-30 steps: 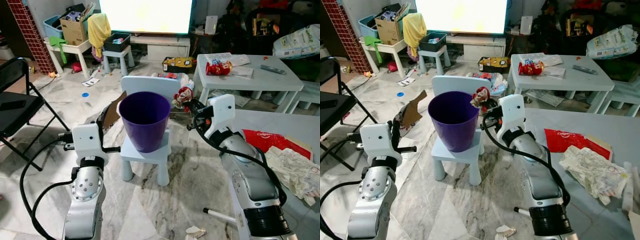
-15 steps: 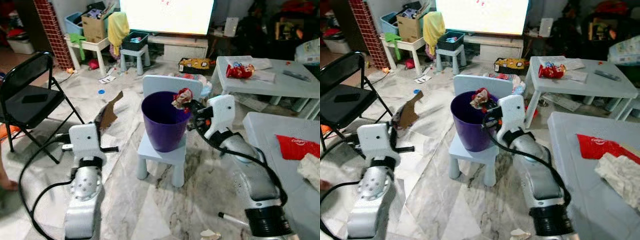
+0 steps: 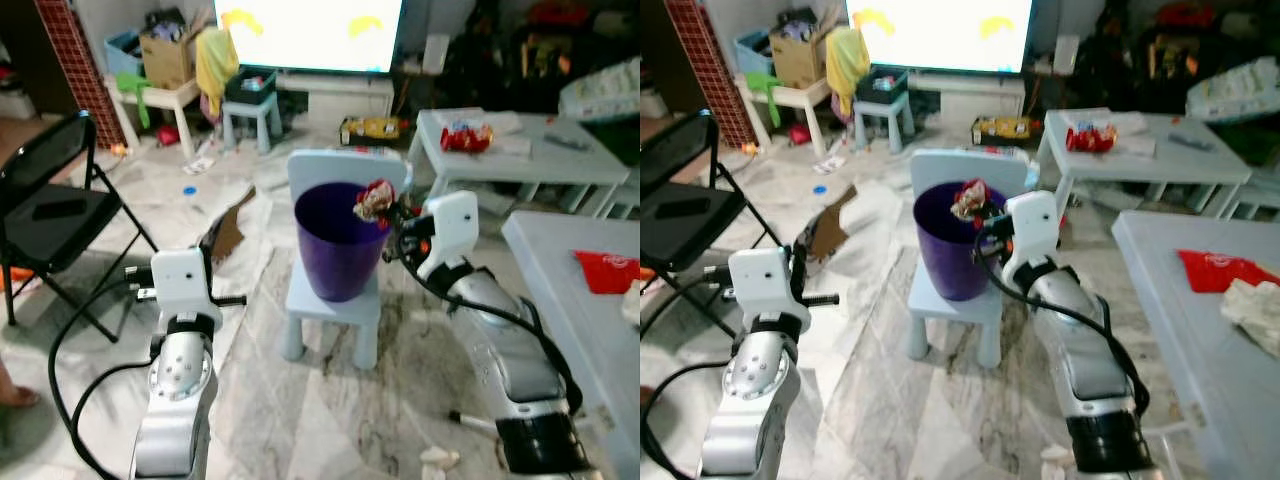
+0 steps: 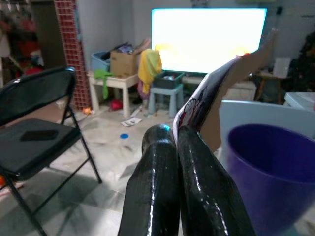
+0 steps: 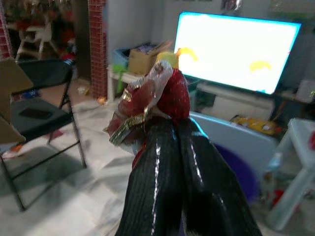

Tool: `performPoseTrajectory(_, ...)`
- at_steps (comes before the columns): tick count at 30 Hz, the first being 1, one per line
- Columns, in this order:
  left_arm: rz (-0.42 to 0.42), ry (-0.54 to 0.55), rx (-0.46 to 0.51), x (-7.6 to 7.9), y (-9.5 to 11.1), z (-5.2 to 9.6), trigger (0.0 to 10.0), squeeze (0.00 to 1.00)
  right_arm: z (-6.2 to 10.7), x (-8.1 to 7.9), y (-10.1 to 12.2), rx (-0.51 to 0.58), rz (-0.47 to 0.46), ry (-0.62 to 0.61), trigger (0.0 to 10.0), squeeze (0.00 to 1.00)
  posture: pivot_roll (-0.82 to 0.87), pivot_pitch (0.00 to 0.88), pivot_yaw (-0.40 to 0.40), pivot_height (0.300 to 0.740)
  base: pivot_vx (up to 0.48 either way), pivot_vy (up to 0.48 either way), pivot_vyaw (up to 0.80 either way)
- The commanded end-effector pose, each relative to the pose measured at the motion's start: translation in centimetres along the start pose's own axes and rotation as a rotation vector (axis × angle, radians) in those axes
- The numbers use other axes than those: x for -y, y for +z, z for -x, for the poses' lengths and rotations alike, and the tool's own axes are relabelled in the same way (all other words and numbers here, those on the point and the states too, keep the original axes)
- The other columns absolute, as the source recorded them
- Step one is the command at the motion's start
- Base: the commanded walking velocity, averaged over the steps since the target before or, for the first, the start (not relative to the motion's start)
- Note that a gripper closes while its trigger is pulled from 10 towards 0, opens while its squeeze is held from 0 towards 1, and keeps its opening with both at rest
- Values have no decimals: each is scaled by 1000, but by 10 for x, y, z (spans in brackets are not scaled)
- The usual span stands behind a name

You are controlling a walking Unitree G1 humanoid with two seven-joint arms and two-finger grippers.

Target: Picking trash to rubbish bin

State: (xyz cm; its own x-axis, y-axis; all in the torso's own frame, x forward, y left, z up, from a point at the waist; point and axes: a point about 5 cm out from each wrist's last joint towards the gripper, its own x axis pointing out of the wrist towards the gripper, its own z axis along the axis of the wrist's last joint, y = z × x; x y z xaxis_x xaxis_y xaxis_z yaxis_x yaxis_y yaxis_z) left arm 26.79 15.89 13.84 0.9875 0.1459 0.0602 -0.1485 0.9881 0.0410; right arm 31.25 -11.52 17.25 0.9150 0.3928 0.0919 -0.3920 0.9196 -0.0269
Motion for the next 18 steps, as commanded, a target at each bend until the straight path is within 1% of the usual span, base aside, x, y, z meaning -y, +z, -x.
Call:
performPoseTrajectory(1, -12, 15, 12, -5, 1, 0, 10000, 0, -4, -6, 9, 35, 4, 26, 0, 0, 99, 0, -38, 740, 0, 0, 0)
performPoseTrajectory(18, 27, 14, -8, -7, -1, -2, 10000, 0, -6, -6, 11, 40, 7, 31, 0, 0, 101, 0, -44, 740, 0, 0, 0)
